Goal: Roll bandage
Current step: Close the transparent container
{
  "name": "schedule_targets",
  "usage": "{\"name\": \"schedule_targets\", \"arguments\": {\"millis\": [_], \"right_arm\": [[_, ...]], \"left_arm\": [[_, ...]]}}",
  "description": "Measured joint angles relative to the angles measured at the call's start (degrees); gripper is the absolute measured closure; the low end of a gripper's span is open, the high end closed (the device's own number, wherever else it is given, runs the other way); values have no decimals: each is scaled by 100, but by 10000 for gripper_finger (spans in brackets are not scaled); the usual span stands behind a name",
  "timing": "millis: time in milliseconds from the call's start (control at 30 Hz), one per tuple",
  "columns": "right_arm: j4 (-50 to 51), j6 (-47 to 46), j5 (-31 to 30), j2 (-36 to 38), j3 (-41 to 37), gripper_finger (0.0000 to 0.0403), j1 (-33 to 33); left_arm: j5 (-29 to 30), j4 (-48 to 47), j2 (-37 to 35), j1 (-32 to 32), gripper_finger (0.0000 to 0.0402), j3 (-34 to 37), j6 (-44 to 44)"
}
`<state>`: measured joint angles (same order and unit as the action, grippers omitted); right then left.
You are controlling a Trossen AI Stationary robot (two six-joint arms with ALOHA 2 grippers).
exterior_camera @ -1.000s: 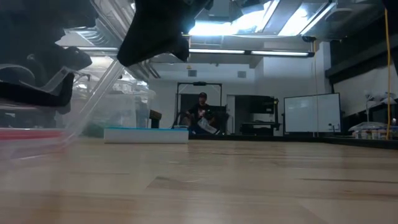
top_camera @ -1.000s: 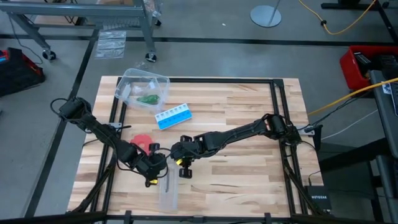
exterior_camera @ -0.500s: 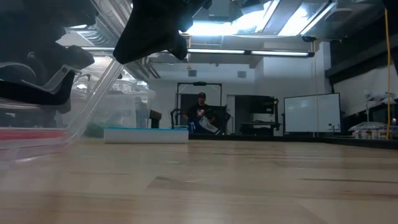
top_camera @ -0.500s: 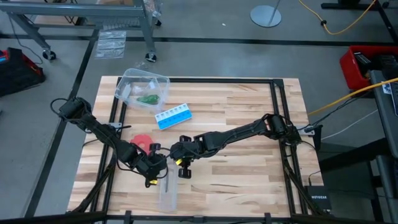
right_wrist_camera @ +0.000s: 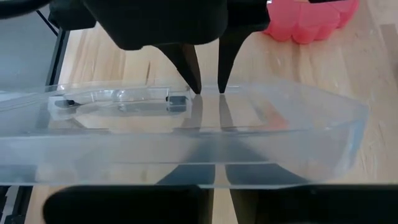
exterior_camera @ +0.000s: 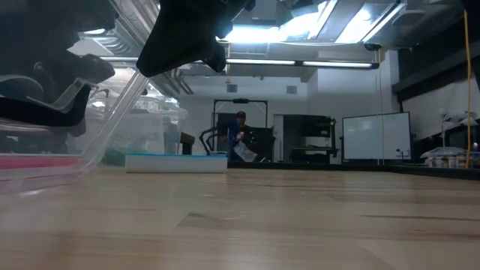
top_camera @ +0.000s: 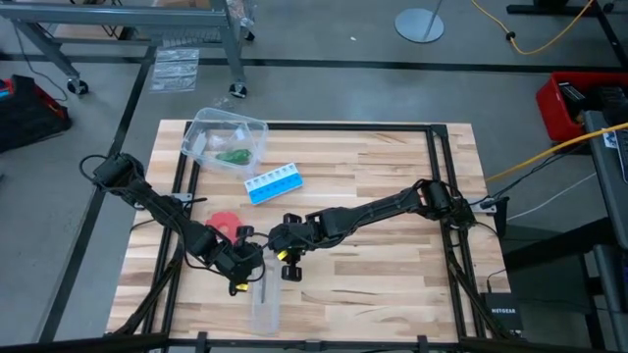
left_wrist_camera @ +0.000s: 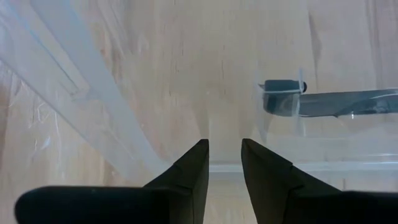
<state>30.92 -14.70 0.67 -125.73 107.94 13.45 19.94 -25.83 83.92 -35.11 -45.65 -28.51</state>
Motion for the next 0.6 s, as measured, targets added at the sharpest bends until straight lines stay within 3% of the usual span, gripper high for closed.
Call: {"name": "schedule_targets", "arguments": {"millis": [233,600], "right_arm": [[-64,-2,144,0,0,363,2],[-66,0,151,0,0,363,2]], "left_arm": [[66,136,0,31,301,-2,106],[186,89,0,190,188,20,-156]]}}
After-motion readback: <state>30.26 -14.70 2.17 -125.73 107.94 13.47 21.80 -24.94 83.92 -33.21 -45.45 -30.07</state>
